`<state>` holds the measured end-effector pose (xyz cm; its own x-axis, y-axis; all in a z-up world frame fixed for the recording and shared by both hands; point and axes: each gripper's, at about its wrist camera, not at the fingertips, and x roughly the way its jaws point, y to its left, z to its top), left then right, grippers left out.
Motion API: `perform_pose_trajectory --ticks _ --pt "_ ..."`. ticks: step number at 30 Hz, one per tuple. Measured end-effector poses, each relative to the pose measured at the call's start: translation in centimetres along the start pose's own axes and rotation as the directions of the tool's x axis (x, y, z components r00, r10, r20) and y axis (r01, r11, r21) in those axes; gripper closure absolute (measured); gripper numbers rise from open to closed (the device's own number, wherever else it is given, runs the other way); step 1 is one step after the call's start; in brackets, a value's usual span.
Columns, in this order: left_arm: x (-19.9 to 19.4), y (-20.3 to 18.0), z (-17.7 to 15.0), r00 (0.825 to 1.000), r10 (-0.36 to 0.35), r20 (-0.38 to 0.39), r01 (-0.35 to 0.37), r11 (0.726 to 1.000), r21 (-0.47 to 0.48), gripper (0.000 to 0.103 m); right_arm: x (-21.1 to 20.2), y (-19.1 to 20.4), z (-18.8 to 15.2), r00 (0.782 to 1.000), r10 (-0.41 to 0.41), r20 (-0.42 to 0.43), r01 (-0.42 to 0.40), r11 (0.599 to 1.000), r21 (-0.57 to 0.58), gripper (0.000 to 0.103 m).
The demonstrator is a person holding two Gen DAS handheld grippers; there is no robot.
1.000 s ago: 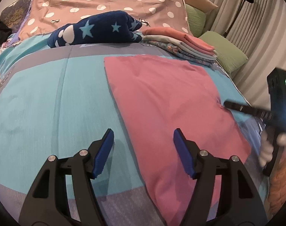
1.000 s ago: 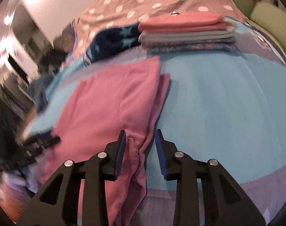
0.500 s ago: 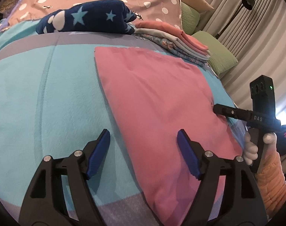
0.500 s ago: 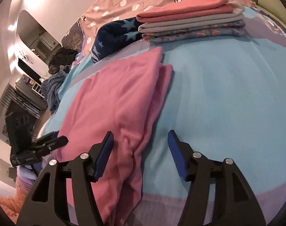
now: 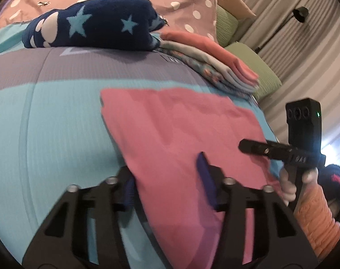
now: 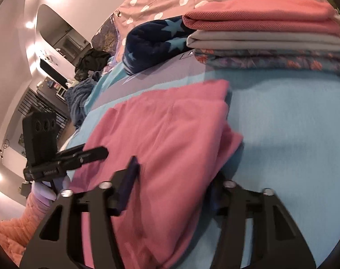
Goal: Fold small clothes
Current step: 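Grasp the pink shirt with both grippers and lift it off the bed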
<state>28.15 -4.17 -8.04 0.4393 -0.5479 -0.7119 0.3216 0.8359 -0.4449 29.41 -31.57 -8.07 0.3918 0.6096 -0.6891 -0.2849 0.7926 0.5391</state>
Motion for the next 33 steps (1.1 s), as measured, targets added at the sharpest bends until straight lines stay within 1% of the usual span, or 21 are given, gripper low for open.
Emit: perform_pose_trajectory --ticks 1,2,3,5,6,9,11,13,14,15,18,20,23,24,26,27,29,31,33 --pt "0.2 0.0 0.2 1.000 0.007 -0.002 -0.007 1.000 0.000 0.080 0.0 0.1 0.0 1.000 -0.010 0.003 0.010 1.000 0.005 0.073" --pt "0.2 -0.4 0.3 1.000 0.012 -0.002 -0.012 1.000 0.008 0.084 -0.2 0.4 -0.2 1.000 -0.025 0.012 0.025 1.000 0.000 0.078" --pt "-0.1 -0.8 0.2 1.000 0.029 0.009 -0.029 0.999 0.024 0.086 -0.7 1.2 -0.6 0.998 -0.060 0.032 0.060 0.998 -0.026 0.082" --pt "-1.4 -2.9 -0.1 0.995 0.080 0.067 -0.086 0.991 0.105 0.087 -2.0 3.2 -1.1 0.990 -0.113 0.089 0.120 0.990 -0.079 0.086" --pt "-2.3 -3.7 -0.1 0.992 0.084 0.095 -0.096 0.987 0.129 0.087 -2.7 3.9 -1.1 0.986 -0.120 0.117 0.131 0.987 -0.095 0.086" --pt "-5.0 -5.8 0.5 0.984 0.073 0.159 -0.100 0.981 0.164 0.088 -6.3 6.4 -1.1 0.967 -0.126 0.223 0.157 0.979 -0.127 0.086" --pt "-7.6 -8.1 1.2 0.975 0.057 0.215 -0.102 0.974 0.204 0.088 -8.7 7.8 -1.2 0.948 -0.128 0.292 0.176 0.974 -0.145 0.087" --pt "-9.7 -10.5 2.0 0.964 0.035 0.262 -0.102 0.963 0.248 0.088 -12.2 9.4 -1.2 0.913 -0.133 0.386 0.210 0.964 -0.163 0.087" --pt "-10.8 -11.9 2.4 0.958 0.022 0.287 -0.104 0.956 0.274 0.089 -13.4 9.9 -1.2 0.898 -0.132 0.419 0.219 0.962 -0.165 0.087" --pt "-11.7 -13.6 3.0 0.950 0.011 0.312 -0.111 0.946 0.304 0.089 -15.6 10.6 -1.0 0.871 -0.133 0.473 0.238 0.956 -0.169 0.087" --pt "-13.2 -17.3 4.9 0.935 -0.012 0.356 -0.129 0.920 0.371 0.089 -19.4 11.1 -0.1 0.820 -0.152 0.552 0.288 0.943 -0.168 0.087" --pt "-13.6 -19.9 6.9 0.925 -0.023 0.380 -0.146 0.901 0.409 0.090 -21.7 11.0 1.3 0.788 -0.173 0.591 0.318 0.936 -0.150 0.087" --pt "-13.4 -23.4 10.8 0.915 -0.027 0.402 -0.171 0.878 0.447 0.090 -24.5 10.3 4.5 0.737 -0.227 0.637 0.396 0.908 -0.135 0.087" --pt "-13.2 -24.0 11.7 0.914 -0.025 0.405 -0.177 0.874 0.452 0.090 -25.1 9.9 5.4 0.727 -0.238 0.644 0.410 0.903 -0.129 0.087" --pt "-12.1 -25.8 14.7 0.911 -0.015 0.412 -0.198 0.861 0.469 0.090 -26.2 8.8 7.5 0.713 -0.253 0.655 0.418 0.902 -0.107 0.087" --pt "-11.4 -26.6 16.0 0.909 -0.007 0.416 -0.210 0.855 0.475 0.090 -26.6 7.9 9.0 0.706 -0.263 0.657 0.420 0.903 -0.089 0.087" --pt "-10.3 -27.4 18.1 0.911 0.001 0.412 -0.217 0.851 0.477 0.090 -26.9 6.2 11.2 0.693 -0.291 0.659 0.432 0.900 -0.057 0.087" --pt "-8.6 -28.1 20.1 0.912 0.013 0.410 -0.228 0.846 0.482 0.090 -26.4 4.9 13.0 0.688 -0.312 0.655 0.442 0.896 -0.036 0.087" --pt "-7.3 -28.4 21.3 0.912 0.030 0.409 -0.246 0.837 0.488 0.090 -25.3 3.2 15.2 0.688 -0.333 0.645 0.451 0.892 -0.020 0.087"
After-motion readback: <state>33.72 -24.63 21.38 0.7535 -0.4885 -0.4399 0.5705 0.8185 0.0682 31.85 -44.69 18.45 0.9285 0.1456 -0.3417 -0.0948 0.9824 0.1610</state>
